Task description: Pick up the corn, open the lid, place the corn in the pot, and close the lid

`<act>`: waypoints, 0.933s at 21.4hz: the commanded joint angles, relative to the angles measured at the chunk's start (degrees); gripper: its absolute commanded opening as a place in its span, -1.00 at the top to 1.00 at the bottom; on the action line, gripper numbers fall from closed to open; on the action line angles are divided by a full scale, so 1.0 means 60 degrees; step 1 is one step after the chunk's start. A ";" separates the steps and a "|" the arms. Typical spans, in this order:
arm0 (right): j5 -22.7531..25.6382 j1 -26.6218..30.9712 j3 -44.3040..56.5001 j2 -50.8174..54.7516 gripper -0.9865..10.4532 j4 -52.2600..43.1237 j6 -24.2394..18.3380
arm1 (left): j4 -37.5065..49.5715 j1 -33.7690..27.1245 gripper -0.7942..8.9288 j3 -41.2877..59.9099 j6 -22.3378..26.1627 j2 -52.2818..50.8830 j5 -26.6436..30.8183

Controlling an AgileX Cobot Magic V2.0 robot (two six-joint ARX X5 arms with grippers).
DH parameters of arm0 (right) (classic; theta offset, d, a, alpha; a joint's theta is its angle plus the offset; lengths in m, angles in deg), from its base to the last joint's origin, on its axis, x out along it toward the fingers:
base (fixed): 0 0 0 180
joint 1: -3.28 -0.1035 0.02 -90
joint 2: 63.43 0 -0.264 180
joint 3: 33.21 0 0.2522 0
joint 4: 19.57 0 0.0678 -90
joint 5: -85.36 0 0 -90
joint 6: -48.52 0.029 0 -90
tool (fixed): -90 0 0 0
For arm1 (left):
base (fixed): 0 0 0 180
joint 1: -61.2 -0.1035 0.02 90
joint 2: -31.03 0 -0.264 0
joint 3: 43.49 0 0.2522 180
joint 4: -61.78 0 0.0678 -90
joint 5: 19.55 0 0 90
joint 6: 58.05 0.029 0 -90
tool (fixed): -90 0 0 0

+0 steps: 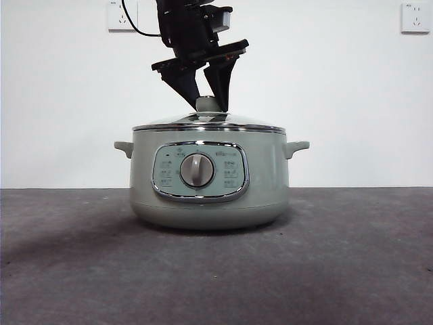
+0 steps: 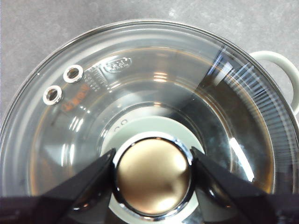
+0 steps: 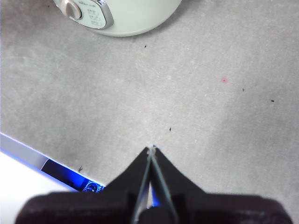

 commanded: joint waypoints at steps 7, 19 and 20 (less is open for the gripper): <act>0.0007 -0.0007 0.0095 0.0015 0.84 -0.0047 0.0036 | 0.0127 0.0051 -0.09 0.0117 0.0033 0.0331 -0.0229; 0.0011 -0.0007 0.0095 0.0015 0.83 0.0007 0.0015 | 0.0288 0.0044 -0.12 0.0095 -0.0004 -0.1348 -0.0047; 0.0022 -0.0007 0.0095 0.0015 0.83 0.0004 -0.0007 | 0.0015 0.0044 -0.04 0.0095 -0.0036 -0.1712 -0.0051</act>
